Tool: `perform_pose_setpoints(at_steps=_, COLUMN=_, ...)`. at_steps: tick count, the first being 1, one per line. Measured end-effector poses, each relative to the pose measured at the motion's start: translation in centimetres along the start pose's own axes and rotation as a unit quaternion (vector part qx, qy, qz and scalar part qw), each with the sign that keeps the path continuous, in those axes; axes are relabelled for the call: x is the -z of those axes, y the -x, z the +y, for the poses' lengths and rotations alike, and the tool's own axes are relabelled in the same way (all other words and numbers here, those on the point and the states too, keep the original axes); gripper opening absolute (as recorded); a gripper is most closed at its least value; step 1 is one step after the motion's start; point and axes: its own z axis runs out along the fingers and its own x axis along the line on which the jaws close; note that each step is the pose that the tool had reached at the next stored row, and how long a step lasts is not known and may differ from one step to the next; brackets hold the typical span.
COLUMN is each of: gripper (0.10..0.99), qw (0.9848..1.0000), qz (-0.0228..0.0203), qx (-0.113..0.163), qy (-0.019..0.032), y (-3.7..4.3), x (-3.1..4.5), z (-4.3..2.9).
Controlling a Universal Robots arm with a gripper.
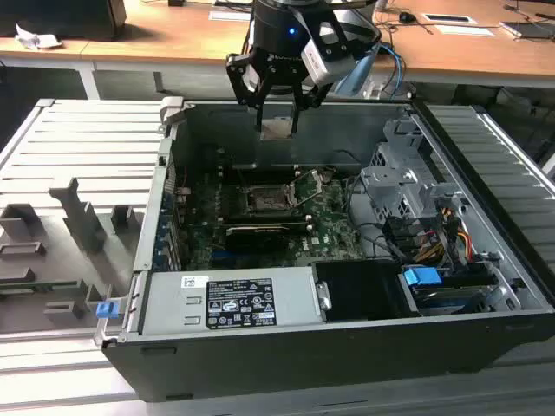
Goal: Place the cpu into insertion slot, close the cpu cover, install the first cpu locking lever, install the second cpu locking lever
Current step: 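Place the cpu into insertion slot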
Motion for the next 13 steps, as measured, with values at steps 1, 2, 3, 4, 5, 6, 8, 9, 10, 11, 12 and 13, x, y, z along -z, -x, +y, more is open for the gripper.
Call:
perform_pose_setpoints(at_steps=1, gripper=0.525, qw=1.0000, qz=0.0000, qx=0.000, qy=0.0000, y=0.00, x=0.00, z=0.00)
perform_pose_setpoints(at_steps=2, gripper=0.525, qw=1.0000, qz=0.0000, qx=-0.001, qy=0.0000, y=0.00, x=0.00, z=0.00)
perform_pose_setpoints(at_steps=3, gripper=0.525, qw=1.0000, qz=-0.0003, qx=-0.003, qy=0.0001, y=0.01, x=0.00, z=0.00)
perform_pose_setpoints(at_steps=4, gripper=0.525, qw=1.0000, qz=-0.0007, qx=-0.008, qy=0.0002, y=0.00, x=0.00, z=0.00)
perform_pose_setpoints(at_steps=5, gripper=0.525, qw=0.9999, qz=-0.0010, qx=-0.012, qy=0.0002, y=0.00, x=0.00, z=0.00)
perform_pose_setpoints(at_steps=6, gripper=0.525, qw=0.9999, qz=-0.0015, qx=-0.017, qy=0.0003, y=0.00, x=-0.01, z=0.00)
perform_pose_setpoints(at_steps=8, gripper=0.525, qw=0.9992, qz=-0.0035, qx=-0.039, qy=0.0005, y=0.00, x=-0.03, z=0.00)
perform_pose_setpoints(at_steps=9, gripper=0.525, qw=0.9991, qz=-0.0038, qx=-0.042, qy=0.0007, y=0.00, x=-0.07, z=0.00)
perform_pose_setpoints(at_steps=10, gripper=0.525, qw=0.9990, qz=-0.0040, qx=-0.045, qy=0.0006, y=0.00, x=-0.13, z=-0.01)
perform_pose_setpoints(at_steps=11, gripper=0.525, qw=0.9990, qz=-0.0040, qx=-0.045, qy=0.0005, y=0.00, x=-0.17, z=-0.01)
perform_pose_setpoints(at_steps=12, gripper=0.525, qw=0.9990, qz=-0.0040, qx=-0.045, qy=0.0005, y=0.01, x=-0.26, z=-0.02)
perform_pose_setpoints(at_steps=13, gripper=0.525, qw=0.9990, qz=-0.0040, qx=-0.045, qy=0.0004, y=0.00, x=-0.26, z=-0.03)
